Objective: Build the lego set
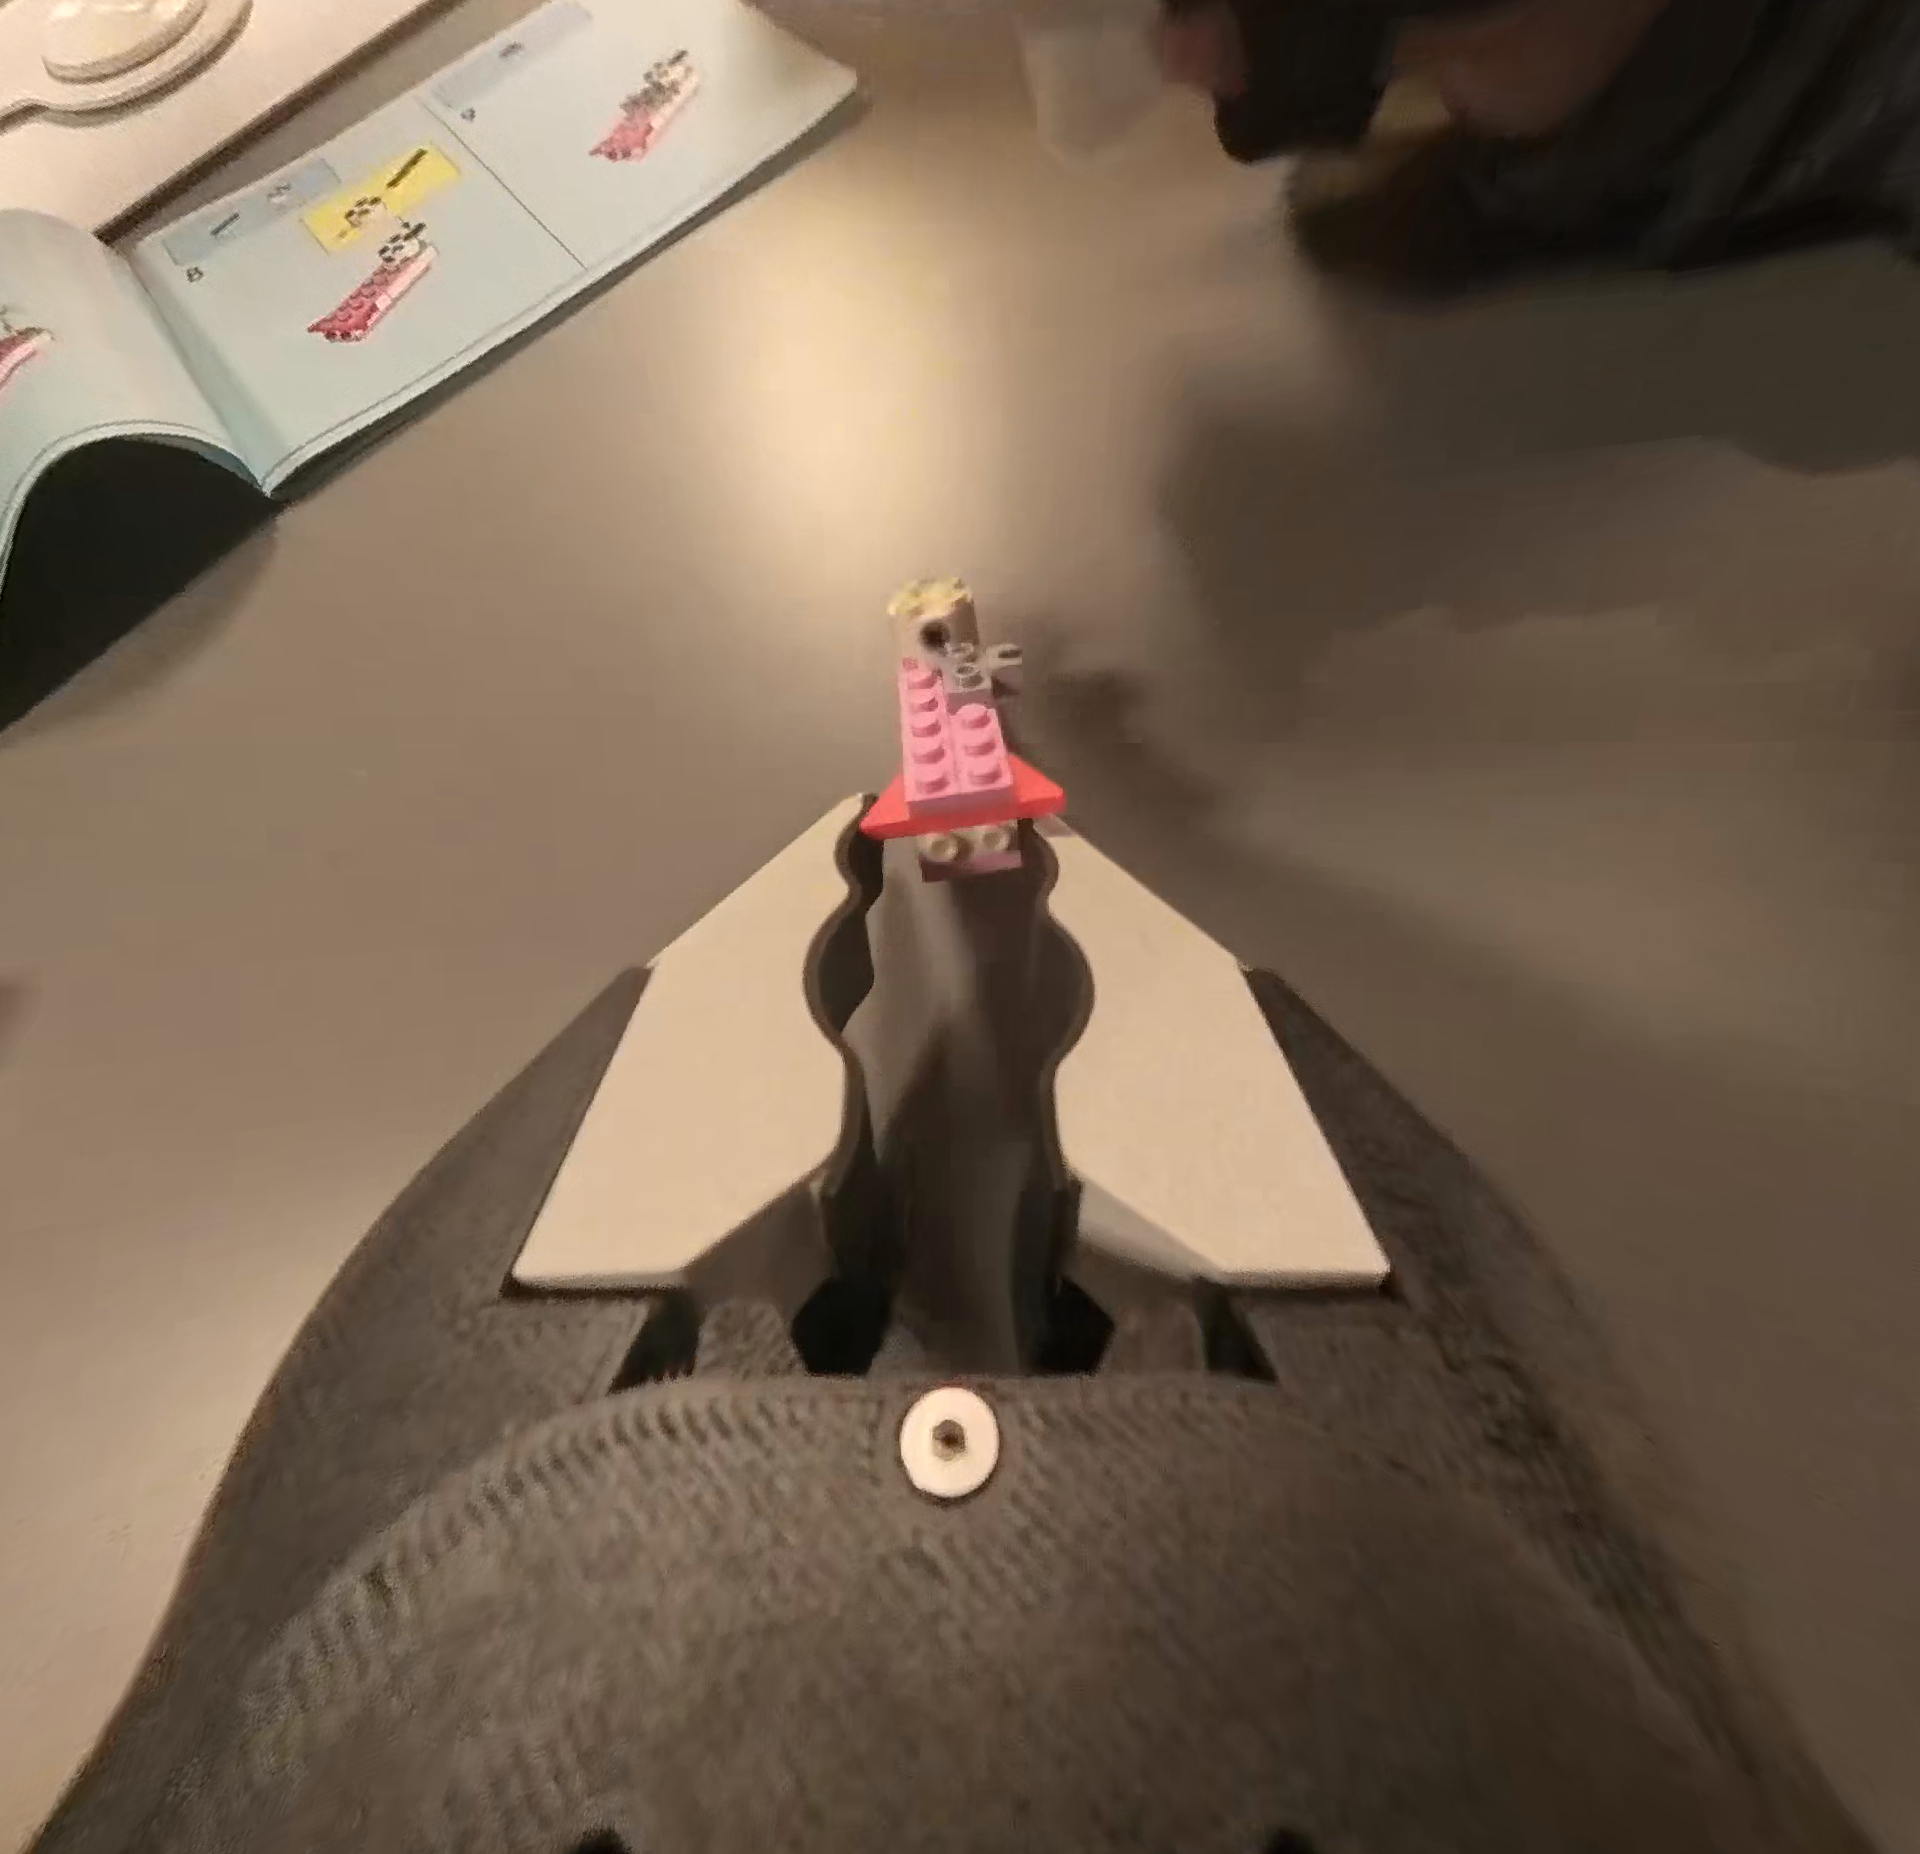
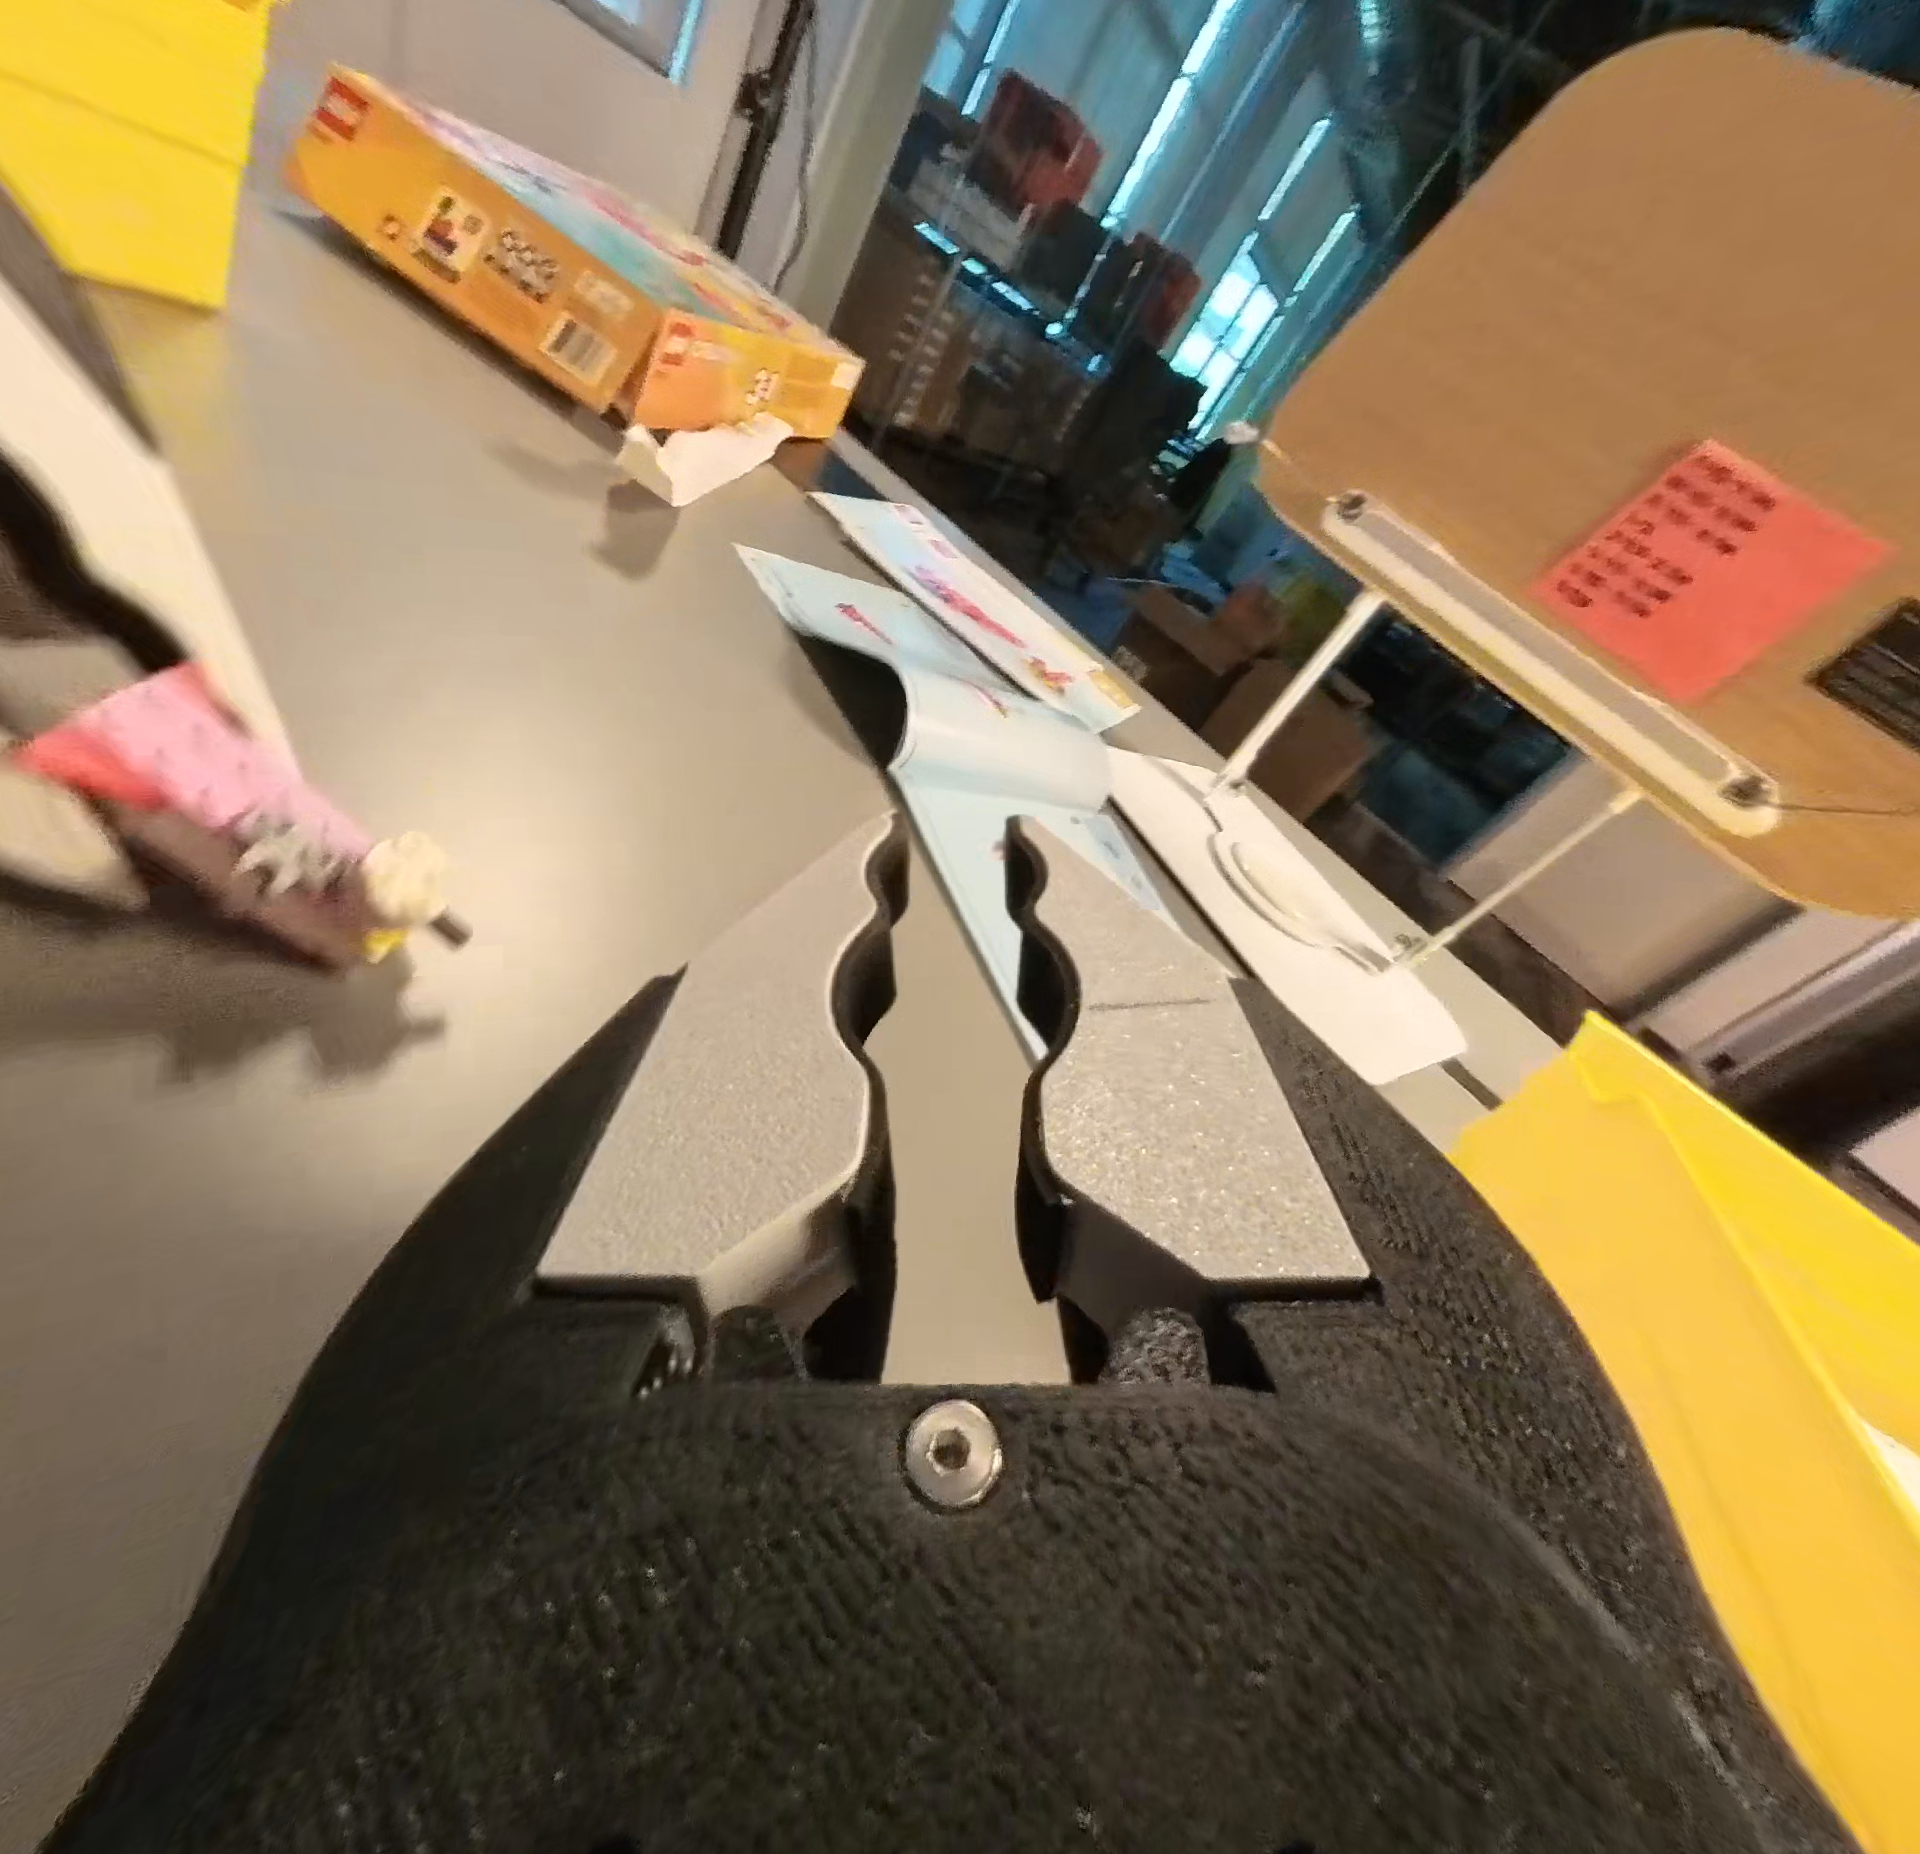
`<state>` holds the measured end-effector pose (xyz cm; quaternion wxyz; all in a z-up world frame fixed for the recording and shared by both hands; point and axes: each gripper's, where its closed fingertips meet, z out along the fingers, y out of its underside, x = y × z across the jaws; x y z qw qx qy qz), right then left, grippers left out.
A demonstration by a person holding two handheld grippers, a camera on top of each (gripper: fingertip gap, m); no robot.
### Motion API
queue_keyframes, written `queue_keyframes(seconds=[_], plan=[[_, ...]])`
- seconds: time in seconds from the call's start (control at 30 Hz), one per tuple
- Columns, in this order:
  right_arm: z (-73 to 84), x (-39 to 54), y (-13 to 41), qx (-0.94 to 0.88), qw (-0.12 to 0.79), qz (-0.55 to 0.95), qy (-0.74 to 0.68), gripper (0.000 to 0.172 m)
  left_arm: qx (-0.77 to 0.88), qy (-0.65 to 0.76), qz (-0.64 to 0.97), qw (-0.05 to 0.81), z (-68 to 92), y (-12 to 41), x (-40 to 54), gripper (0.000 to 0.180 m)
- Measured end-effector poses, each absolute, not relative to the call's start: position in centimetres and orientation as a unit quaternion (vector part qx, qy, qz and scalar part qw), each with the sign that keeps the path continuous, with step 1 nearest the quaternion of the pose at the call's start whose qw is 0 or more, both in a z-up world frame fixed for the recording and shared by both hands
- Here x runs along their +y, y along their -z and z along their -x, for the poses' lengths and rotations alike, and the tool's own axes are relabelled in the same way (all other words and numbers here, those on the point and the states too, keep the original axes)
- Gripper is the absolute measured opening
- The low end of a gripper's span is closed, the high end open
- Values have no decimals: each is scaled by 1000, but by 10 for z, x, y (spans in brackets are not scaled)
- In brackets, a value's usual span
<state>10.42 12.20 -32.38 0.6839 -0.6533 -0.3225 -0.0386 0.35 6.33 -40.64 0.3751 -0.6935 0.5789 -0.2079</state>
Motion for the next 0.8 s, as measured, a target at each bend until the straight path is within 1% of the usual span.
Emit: queue_keyframes(seconds=[0.07, 0.13, 0.23, 0.33, 0.4, 0.5, 0.6, 0.67, 0.73, 0.8], plan=[[-104, 130, 315, -282, 703, 651, 33, 13, 585, 196, 690, 379, -4, 407, 62, 25], [-102, 134, 307, -246, 722, 647, 12, 14, 580, 197, 694, 379, -4, 407, 63, 25], [-101, 140, 299, -215, 743, 634, 4, 15, 559, 205, 711, 375, -2, 407, 65, 52], [-102, 148, 294, -211, 757, 618, 17, 14, 555, 219, 716, 362, -2, 408, 62, 59], [-102, 153, 289, -213, 771, 600, 19, 12, 554, 221, 717, 360, -2, 408, 62, 68], [-105, 161, 287, -209, 776, 594, 19, 12, 547, 222, 711, 382, -1, 401, 63, 75], [-110, 164, 287, -200, 776, 598, 20, 13, 531, 231, 694, 428, 7, 378, 60, 76], [-111, 163, 287, -198, 777, 597, 18, 13, 498, 275, 677, 467, 17, 350, 46, 69], [-110, 163, 287, -202, 776, 597, 24, 13, 463, 328, 664, 487, 33, 320, 25, 69], [-108, 162, 287, -210, 776, 594, 32, 12, 432, 347, 657, 512, 60, 290, 10, 70]])
